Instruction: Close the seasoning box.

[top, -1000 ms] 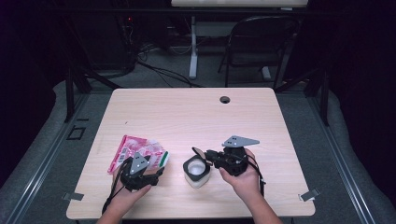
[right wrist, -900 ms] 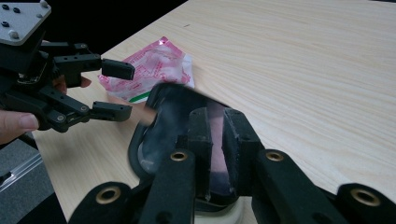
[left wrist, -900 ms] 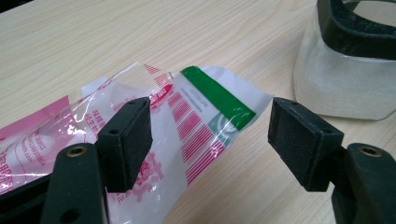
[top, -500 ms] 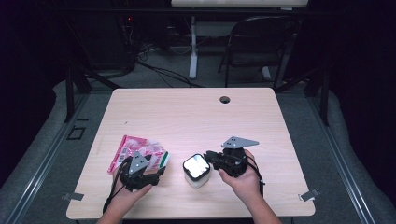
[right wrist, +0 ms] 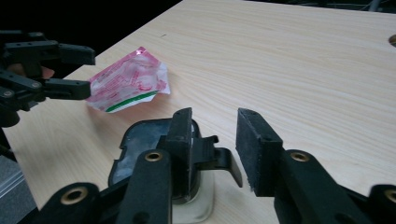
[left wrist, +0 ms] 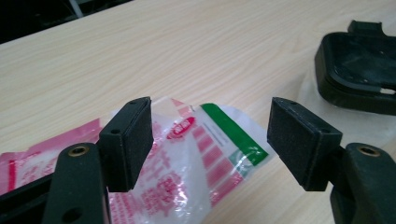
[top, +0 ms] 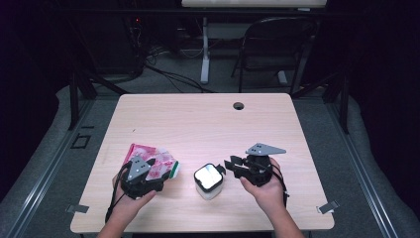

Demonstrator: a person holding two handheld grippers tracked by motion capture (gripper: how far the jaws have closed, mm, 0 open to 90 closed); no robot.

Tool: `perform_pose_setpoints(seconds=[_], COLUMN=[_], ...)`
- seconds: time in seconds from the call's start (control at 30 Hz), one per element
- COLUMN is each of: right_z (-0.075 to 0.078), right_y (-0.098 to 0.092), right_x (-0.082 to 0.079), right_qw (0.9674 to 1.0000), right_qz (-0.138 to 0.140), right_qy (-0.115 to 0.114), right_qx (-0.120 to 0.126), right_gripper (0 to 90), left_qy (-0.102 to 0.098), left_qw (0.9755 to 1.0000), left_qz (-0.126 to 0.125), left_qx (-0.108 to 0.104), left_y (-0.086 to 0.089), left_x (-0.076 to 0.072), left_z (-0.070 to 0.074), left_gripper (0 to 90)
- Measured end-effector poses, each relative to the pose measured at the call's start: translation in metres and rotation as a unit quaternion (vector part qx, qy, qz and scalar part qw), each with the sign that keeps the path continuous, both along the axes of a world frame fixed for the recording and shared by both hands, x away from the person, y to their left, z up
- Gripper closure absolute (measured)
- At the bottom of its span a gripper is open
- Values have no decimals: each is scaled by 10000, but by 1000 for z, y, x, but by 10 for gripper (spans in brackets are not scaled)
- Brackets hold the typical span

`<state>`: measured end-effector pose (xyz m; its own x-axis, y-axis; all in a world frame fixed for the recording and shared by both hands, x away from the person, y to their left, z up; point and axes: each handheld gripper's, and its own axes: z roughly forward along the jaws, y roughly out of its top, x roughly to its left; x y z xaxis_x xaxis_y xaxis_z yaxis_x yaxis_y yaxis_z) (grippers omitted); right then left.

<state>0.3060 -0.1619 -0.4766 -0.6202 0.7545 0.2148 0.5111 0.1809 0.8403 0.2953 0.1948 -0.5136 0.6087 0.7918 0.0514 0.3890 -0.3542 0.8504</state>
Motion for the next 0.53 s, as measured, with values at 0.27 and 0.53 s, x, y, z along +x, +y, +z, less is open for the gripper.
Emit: perform_pose_setpoints(seconds=[0.27,0.53], right_z=[-4,-9], right_y=[-14,-25], right_x=[3,6], right_qw=[9996,9969], right_qz=[-275,-757], right_qy=[-10,-200], right_qx=[-42,-14], right_gripper=[597,478], left_qy=[-1,104], left_qw=[9995,9973], left_qz=[288,722], left_qx=[-122,-27], left_y=[18,36], left_x=[8,18], left_z=[2,-3], left_gripper=[312,331])
